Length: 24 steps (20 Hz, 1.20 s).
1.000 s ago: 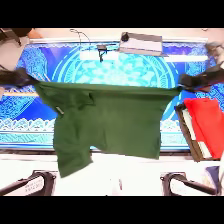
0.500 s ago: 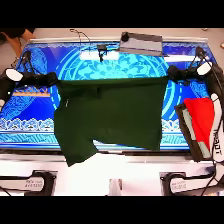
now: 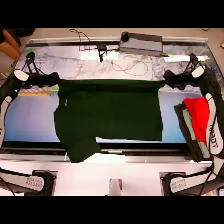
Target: Fold the shirts.
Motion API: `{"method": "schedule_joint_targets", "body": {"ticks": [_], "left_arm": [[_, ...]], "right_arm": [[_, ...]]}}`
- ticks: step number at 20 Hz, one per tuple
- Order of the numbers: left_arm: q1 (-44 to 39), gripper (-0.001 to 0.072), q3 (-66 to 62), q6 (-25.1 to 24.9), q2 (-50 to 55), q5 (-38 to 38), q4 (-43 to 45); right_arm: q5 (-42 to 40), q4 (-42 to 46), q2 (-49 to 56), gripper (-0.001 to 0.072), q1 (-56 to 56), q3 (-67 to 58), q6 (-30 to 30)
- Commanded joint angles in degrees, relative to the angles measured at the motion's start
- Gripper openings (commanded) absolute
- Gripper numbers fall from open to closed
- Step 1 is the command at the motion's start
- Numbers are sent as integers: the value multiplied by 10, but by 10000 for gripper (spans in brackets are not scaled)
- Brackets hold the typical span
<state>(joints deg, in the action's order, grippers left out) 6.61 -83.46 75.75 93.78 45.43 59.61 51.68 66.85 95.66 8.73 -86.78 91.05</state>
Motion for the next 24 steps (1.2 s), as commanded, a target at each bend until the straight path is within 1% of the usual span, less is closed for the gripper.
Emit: {"method": "schedule_joint_targets", "body": {"ticks": [1,3,4,5,7,10,12,14,15,16,17,18,21,23,24], "left_arm": [[20,36,-37,-44,3,188,1],[15,36,-19,-41,4,266,2],[10,35,1,-41,4,277,2],[5,35,23,-37,4,279,8],[3,35,53,-11,4,277,36],[3,35,58,17,4,277,98],[1,35,58,19,7,277,99],[0,36,58,22,10,277,92],[0,74,57,26,10,277,83],[2,268,52,43,9,282,80],[7,485,39,72,8,301,81],[13,517,27,74,3,322,82],[57,517,13,65,-42,377,85],[89,517,45,61,-82,410,85],[103,517,90,57,-111,414,85]], "right_arm": [[111,44,-16,22,0,0,-40],[145,57,-12,22,0,2,-34],[157,57,-4,22,0,5,-26],[169,57,6,22,0,6,-25],[198,57,27,22,0,6,-6],[247,58,46,22,0,6,-4],[248,57,47,22,0,11,-3],[250,57,47,23,0,14,10],[249,46,47,75,0,14,10],[250,22,46,332,0,14,8],[262,2,44,490,0,12,-6],[283,-3,38,492,0,11,-13],[349,36,4,493,16,13,-37],[383,35,-15,493,47,18,-37],[389,36,-28,492,62,33,-37]]}}
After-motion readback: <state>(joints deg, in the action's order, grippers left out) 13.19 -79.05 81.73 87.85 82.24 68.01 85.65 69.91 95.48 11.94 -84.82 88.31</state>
